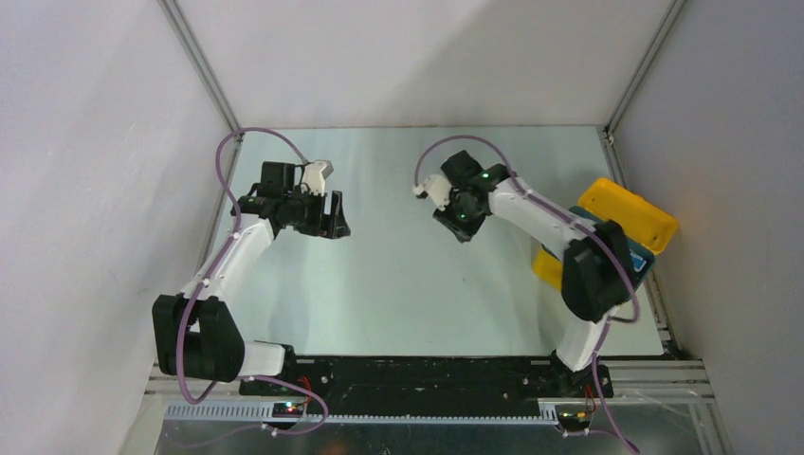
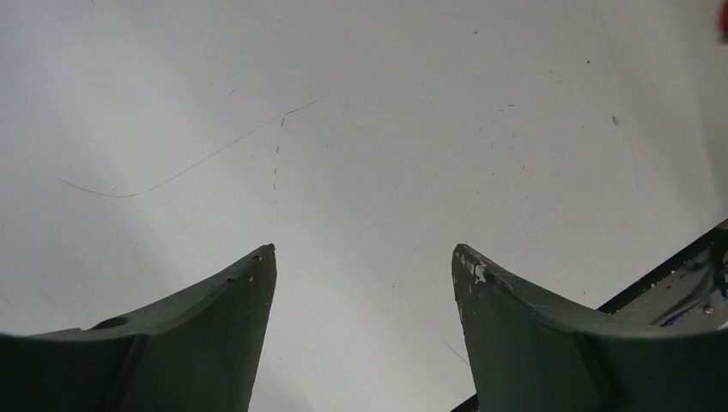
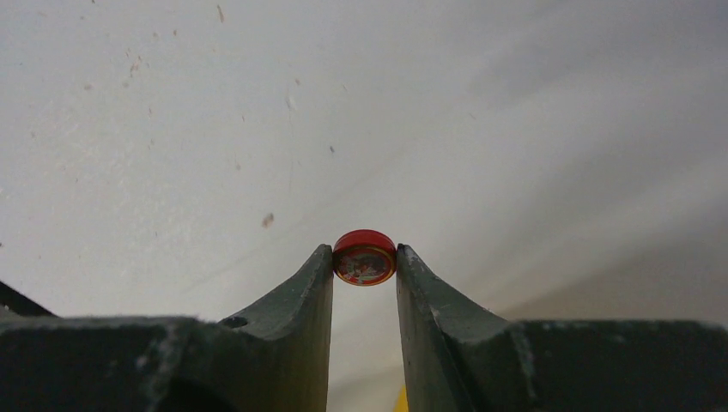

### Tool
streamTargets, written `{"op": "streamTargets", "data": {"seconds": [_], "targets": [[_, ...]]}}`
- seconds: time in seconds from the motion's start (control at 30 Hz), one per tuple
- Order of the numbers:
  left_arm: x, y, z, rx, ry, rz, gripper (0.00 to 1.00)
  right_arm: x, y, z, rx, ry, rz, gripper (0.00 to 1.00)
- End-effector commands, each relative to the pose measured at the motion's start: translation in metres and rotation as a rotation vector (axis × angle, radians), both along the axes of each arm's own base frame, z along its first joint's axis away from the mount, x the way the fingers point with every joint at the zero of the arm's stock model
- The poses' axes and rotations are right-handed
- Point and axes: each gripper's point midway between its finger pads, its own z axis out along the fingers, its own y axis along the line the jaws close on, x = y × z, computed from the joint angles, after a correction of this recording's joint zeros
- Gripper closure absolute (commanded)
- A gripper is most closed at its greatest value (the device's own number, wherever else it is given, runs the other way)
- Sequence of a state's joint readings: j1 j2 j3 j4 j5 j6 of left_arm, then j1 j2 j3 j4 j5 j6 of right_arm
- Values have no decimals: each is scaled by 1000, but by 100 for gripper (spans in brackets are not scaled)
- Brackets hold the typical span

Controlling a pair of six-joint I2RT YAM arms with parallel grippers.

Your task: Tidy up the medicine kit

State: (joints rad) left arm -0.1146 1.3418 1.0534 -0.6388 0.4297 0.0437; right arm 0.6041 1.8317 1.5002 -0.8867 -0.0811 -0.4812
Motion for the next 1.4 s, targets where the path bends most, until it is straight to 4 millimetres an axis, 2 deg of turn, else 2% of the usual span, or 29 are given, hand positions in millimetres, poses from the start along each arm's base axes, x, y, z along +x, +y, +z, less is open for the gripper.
{"op": "streamTargets", "data": {"seconds": [0.0,0.1,0.2,0.43,0.5,0.53,0.63,0.8,0.93,1.03,1.17,1.23,1.27,1.3,1.33,1.37], "targets": [[8,-3,25,-30,-72,-6,20,-9,-41,45,-4,-95,-77,73],[7,-4,26,-32,-73,-6,20,-9,-77,69,16,-158,-167,73],[8,-4,28,-37,-76,-5,20,-15,-121,76,25,-150,-287,73],[12,-10,27,-68,-48,-12,21,-48,-200,107,68,-205,-500,72],[12,-12,26,-77,-39,-14,21,-63,-231,107,54,-201,-604,72],[12,-12,25,-79,-35,-14,21,-68,-238,110,55,-214,-627,72],[11,-14,27,-89,-37,-22,21,-88,-270,99,24,-183,-737,72],[10,-16,29,-98,-39,-29,21,-115,-294,75,11,-108,-844,73],[12,-17,29,-103,-34,-34,21,-125,-305,67,19,-84,-911,68],[14,-19,28,-106,-29,-39,21,-122,-311,71,18,-126,-940,55],[15,-25,29,-107,-28,-56,21,-119,-323,84,21,-214,-1004,43],[19,-31,29,-109,-23,-74,21,-118,-329,88,62,-239,-1072,39],[23,-35,34,-118,-27,-71,21,-120,-338,89,76,-253,-1128,37],[26,-42,38,-127,-26,-86,21,-118,-338,89,128,-254,-1165,36],[27,-47,40,-136,-21,-91,21,-121,-348,90,157,-268,-1228,36],[26,-55,39,-142,-7,-111,21,-117,-345,91,236,-266,-1249,35]]}}
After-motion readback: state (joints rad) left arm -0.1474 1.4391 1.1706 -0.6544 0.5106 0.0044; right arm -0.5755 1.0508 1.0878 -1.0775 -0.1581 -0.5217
